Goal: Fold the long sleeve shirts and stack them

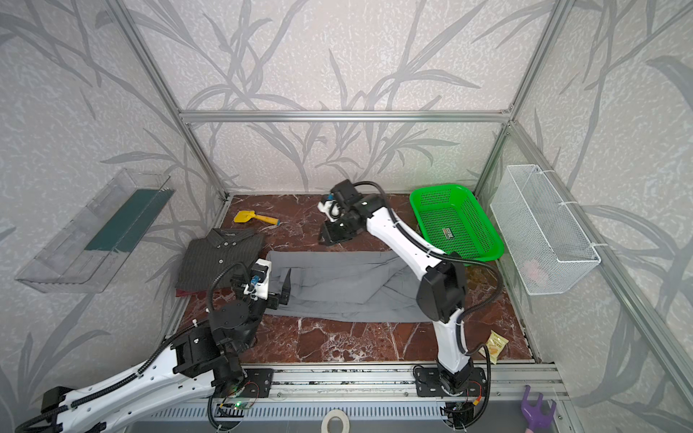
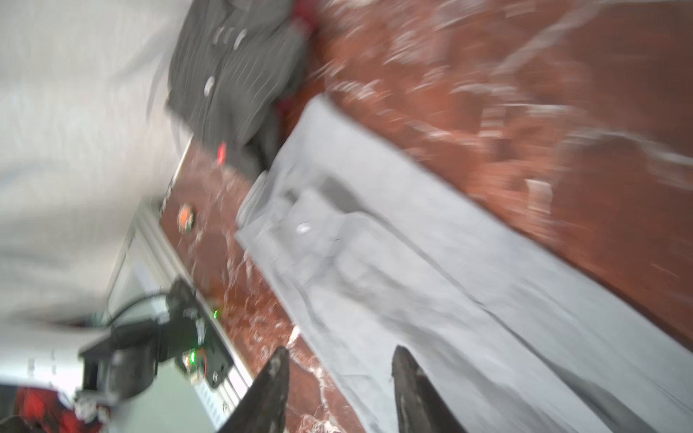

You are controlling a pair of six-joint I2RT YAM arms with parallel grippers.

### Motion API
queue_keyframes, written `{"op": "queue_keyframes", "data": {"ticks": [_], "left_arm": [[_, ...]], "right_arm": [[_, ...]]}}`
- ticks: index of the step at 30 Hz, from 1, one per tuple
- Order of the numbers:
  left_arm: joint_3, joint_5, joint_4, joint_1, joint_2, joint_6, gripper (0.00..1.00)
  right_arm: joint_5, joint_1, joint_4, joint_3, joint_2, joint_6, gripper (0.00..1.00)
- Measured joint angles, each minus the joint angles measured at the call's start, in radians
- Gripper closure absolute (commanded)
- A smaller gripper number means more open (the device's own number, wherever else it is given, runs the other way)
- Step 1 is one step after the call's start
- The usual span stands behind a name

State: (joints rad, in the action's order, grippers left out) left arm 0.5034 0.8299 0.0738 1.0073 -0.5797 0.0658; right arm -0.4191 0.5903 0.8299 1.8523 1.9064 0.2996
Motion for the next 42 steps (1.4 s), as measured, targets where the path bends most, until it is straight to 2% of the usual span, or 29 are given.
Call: {"op": "queue_keyframes", "data": {"ticks": [3, 6, 10, 12, 17, 25, 31, 36, 39, 42], "left_arm": [[0.049, -0.073, 0.056, -0.093, -0.105, -0.084, 0.01], [0.095, -0.173, 0.094, -0.219, -0.211, -0.174, 0.01], [0.15, -0.296, 0.13, -0.358, -0.353, -0.296, 0.01], [0.167, -0.339, 0.135, -0.392, -0.417, -0.345, 0.01], [0.208, -0.415, 0.132, -0.423, -0.566, -0.434, 0.02], [0.253, -0.442, 0.138, -0.487, -0.763, -0.518, 0.02], [0.293, -0.452, 0.195, -0.523, -0.859, -0.547, 0.02], [0.312, -0.501, 0.263, -0.586, -0.914, -0.579, 0.12], [0.321, -0.526, 0.296, -0.597, -0.936, -0.598, 0.29], [0.344, -0.526, 0.335, -0.597, -0.973, -0.62, 0.36]], "right_arm": [[0.029, -0.124, -0.142, -0.272, -0.166, 0.069, 0.62], [0.035, -0.196, -0.257, -0.503, -0.268, 0.139, 0.67], [0.034, -0.267, -0.389, -0.716, -0.296, 0.23, 0.69], [0.034, -0.295, -0.436, -0.782, -0.294, 0.262, 0.7], [0.043, -0.345, -0.517, -0.82, -0.251, 0.318, 0.7], [0.053, -0.365, -0.625, -0.855, -0.124, 0.369, 0.69], [0.051, -0.365, -0.659, -0.88, -0.116, 0.37, 0.64], [0.052, -0.365, -0.674, -0.899, -0.138, 0.361, 0.62], [0.051, -0.365, -0.679, -0.906, -0.151, 0.359, 0.62], [0.047, -0.365, -0.69, -0.911, -0.158, 0.358, 0.62]]}}
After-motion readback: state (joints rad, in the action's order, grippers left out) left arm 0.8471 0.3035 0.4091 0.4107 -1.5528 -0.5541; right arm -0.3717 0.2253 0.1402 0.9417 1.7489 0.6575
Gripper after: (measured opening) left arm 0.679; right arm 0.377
